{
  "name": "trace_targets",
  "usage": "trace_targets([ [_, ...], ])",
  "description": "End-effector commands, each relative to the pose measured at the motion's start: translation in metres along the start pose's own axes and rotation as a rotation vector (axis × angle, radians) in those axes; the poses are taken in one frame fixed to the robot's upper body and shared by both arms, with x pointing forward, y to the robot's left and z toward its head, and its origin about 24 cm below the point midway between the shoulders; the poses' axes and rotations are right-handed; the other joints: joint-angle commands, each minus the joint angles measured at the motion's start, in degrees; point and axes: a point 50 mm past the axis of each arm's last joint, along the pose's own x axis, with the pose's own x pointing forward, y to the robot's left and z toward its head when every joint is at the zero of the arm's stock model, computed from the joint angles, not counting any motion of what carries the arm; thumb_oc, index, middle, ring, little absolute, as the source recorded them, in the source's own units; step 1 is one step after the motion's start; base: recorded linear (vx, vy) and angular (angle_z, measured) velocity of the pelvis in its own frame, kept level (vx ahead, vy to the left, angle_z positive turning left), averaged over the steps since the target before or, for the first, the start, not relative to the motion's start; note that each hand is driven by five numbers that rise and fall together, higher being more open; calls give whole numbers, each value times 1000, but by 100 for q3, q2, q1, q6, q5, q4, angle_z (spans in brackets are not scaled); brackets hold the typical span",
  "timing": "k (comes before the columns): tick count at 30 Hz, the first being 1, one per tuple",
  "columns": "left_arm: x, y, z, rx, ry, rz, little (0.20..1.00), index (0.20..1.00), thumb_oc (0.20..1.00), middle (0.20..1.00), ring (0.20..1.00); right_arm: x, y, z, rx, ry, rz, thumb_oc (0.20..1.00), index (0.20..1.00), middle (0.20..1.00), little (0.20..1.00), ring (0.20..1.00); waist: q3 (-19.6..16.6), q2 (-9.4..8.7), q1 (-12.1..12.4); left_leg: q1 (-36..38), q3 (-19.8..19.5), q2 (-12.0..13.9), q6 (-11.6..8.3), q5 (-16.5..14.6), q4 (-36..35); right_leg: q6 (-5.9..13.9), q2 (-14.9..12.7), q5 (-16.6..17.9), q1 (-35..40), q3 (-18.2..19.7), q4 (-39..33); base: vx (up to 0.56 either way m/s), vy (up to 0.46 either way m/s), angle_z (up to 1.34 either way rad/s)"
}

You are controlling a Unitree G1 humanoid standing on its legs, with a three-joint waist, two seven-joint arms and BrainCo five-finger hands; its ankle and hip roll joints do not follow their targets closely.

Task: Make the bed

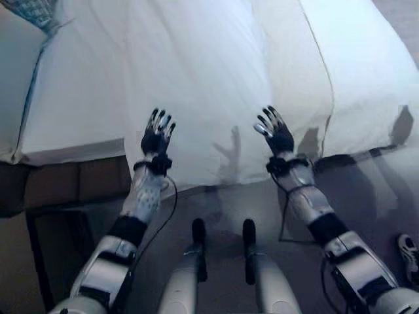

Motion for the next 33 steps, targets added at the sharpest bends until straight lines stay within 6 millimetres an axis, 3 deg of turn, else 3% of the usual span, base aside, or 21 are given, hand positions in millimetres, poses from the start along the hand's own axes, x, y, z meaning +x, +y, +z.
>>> trace_targets([
  [1,25,-25,31,1,-83,-115,1000,1000,1000,1000,1000,25,9,56,41,-186,46,1000,1000,1000,1000,1000,201,-71,100,144,-236,-119,-376,-78,-271,295,263,-184,-135,-20,52,101,50,-19],
  [5,52,-59,52,15,-110,-196,1000,1000,1000,1000,1000,48,26,91,8,-242,92,1000,1000,1000,1000,1000,268,-30,32,-154,-365,-251,-370,16,-279,238,363,-35,-212,308,-128,50,3,22],
  [11,70,-72,59,-2,-116,-139,1000,1000,1000,1000,1000,68,38,107,-5,-238,36,1000,1000,1000,1000,1000,420,-90,98,-441,-540,-209,-485,200,-441,228,426,153,-342,63,-438,67,-91,12],
  [15,80,-67,63,80,-113,-23,1000,1000,1000,1000,1000,80,31,104,-74,-169,-63,1000,1000,1000,1000,1000,503,-77,102,-599,-662,-199,-580,543,-954,244,480,292,-528,-51,-677,34,-100,14],
  [16,84,-62,68,165,-110,33,1000,1000,1000,1000,1000,84,16,107,-228,-131,-135,1000,1000,1000,1000,1000,554,-83,92,-707,-721,-185,-641,699,-1193,255,506,362,-655,-103,-776,13,-54,19],
  [20,83,-58,63,270,-86,54,1000,1000,1000,1000,1000,86,8,107,-391,-99,-179,1000,1000,1000,1000,1000,555,-105,84,-1099,-834,-220,-630,734,-1212,281,537,497,-993,-132,-915,26,-50,17],
  [25,83,-50,55,314,-56,103,1000,1000,1000,1000,1000,89,8,106,-413,-78,-201,1000,1000,1000,1000,1000,555,-121,137,-1636,-1023,-203,-666,638,-1139,322,607,497,-1463,-77,-978,43,-43,-3],
  [26,84,-52,56,318,-57,106,1000,1000,1000,1000,1000,90,8,109,-428,-85,-205,1000,1000,1000,1000,1000,555,-110,124,-1842,-971,-214,-664,814,-1156,292,577,612,-1678,-135,-968,51,-52,2],
  [29,87,-56,58,357,-64,116,1000,1000,1000,1000,1000,92,12,111,-463,-89,-214,1000,1000,1000,1000,1000,555,-97,146,-2062,-1046,-186,-732,762,-1278,350,608,531,-1967,-129,-978,33,-12,11],
  [30,87,-56,59,357,-66,115,1000,1000,1000,1000,1000,92,12,111,-463,-91,-213,1000,1000,1000,1000,1000,555,-112,132,-2188,-999,-211,-710,897,-1244,319,579,640,-2073,-169,-978,82,-13,9],
  [33,88,-53,61,371,-63,136,1000,1000,1000,1000,1000,94,20,109,-487,-88,-195,1000,1000,1000,1000,1000,555,-126,147,-2246,-1019,-188,-734,736,-1240,359,594,551,-2164,-141,-978,39,-3,2],
])
